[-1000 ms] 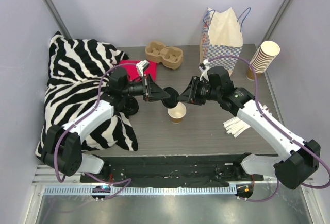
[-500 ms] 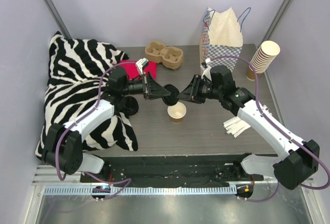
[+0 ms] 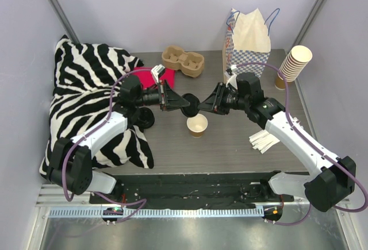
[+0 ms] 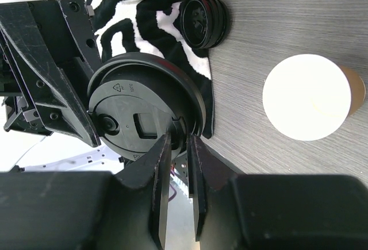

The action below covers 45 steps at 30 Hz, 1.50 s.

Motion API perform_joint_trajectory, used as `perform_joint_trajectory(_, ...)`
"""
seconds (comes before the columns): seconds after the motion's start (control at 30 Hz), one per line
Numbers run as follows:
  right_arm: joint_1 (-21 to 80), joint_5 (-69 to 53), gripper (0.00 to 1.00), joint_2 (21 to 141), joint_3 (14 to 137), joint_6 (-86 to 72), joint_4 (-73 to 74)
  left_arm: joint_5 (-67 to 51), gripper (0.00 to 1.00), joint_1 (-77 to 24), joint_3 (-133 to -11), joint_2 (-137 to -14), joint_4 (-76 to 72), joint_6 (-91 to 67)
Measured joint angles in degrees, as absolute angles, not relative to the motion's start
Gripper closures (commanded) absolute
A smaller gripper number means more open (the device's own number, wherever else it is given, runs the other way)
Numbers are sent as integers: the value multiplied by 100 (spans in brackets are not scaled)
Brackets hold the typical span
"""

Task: Pack the takeout coffee

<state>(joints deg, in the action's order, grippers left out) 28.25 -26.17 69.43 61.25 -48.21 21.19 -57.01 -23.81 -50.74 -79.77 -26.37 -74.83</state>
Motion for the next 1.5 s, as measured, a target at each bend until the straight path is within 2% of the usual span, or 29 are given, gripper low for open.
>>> perform_joint_trajectory(0.7, 2685, -2757, 76, 6976, 6031, -4974, 1772, -5765, 100, -2388, -5026, -7977, -2766, -7658)
perform_joint_trajectory(0.9, 2676, -2827, 86, 6976, 5977, -5002, 1726, -5765, 100, -2388, -5006, -7981, -2768, -7701)
perform_joint_trajectory(1.0, 2674, -2847, 99, 6976, 5977, -5002, 1719, -5763, 100, -2381, -5004, -7990, -2801, -7767)
perform_joint_trajectory(1.07, 2661, -2875, 99, 6976, 5977, -4984, 1717, -5763, 99, -2370, -5004, -7992, -2821, -7791)
perform_joint_trajectory(1.1, 2657, -2888, 99, 6976, 5977, -4980, 1715, -5763, 97, -2362, -5004, -7992, -2832, -7802)
perform_joint_trajectory(1.17, 2652, -2906, 99, 6976, 5977, -4965, 1712, -5763, 75, -2359, -5004, -7996, -2845, -7804)
perform_joint_trajectory(1.2, 2650, -2908, 99, 6976, 5977, -4947, 1717, -5763, 55, -2359, -5004, -7999, -2838, -7795)
perform_joint_trajectory(1.33, 2652, -2875, 99, 6982, 6045, -4781, 1868, -5763, 26, -2364, -5017, -7996, -2488, -7439)
perform_joint_trajectory(1.37, 2650, -2858, 99, 6989, 6093, -4692, 1933, -5756, 22, -2364, -5024, -7996, -2300, -7312)
perform_joint_trajectory(1.43, 2641, -2794, 99, 7002, 6228, -4521, 2115, -5721, 6, -2366, -5026, -7983, -1903, -7039)
perform_joint_trajectory(1.5, 2600, -2718, 99, 7037, 6396, -4300, 2344, -5658, 0, -2357, -5026, -7935, -1500, -6761)
